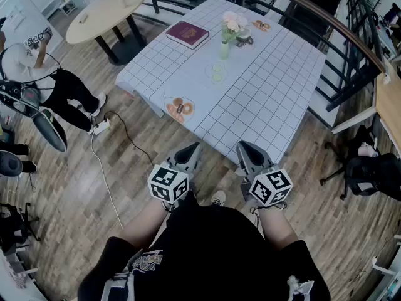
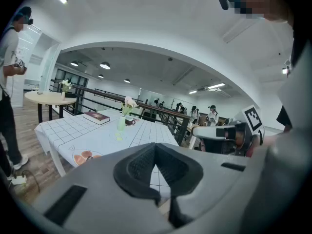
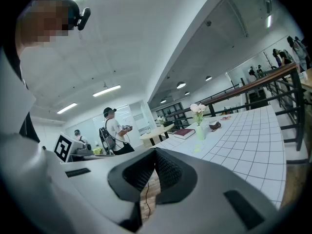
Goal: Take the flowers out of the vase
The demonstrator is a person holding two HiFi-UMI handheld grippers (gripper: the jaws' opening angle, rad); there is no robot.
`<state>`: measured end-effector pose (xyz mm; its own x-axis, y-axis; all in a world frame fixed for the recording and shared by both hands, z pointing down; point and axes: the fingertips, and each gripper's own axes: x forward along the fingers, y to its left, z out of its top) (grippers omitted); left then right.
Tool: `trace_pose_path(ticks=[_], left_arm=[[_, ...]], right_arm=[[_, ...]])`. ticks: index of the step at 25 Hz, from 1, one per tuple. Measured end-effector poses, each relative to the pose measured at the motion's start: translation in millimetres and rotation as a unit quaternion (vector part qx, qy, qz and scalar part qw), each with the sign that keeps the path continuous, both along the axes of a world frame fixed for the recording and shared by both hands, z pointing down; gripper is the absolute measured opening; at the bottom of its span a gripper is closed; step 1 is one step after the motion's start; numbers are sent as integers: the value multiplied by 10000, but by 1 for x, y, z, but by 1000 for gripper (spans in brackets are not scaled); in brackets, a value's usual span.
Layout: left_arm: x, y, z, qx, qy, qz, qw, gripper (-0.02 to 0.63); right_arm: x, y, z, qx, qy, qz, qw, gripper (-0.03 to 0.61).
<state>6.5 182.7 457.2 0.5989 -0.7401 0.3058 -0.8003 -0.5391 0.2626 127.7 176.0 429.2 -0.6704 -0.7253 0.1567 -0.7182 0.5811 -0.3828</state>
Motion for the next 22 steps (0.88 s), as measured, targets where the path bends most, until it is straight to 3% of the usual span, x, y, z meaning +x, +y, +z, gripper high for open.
trace_pose_path(ticks=[22], left_arm=[[-15,-10,3,-52,-16,59,10000,8]], right_arm=[[-23,-11,2,-40,-200,-25,9998,21]])
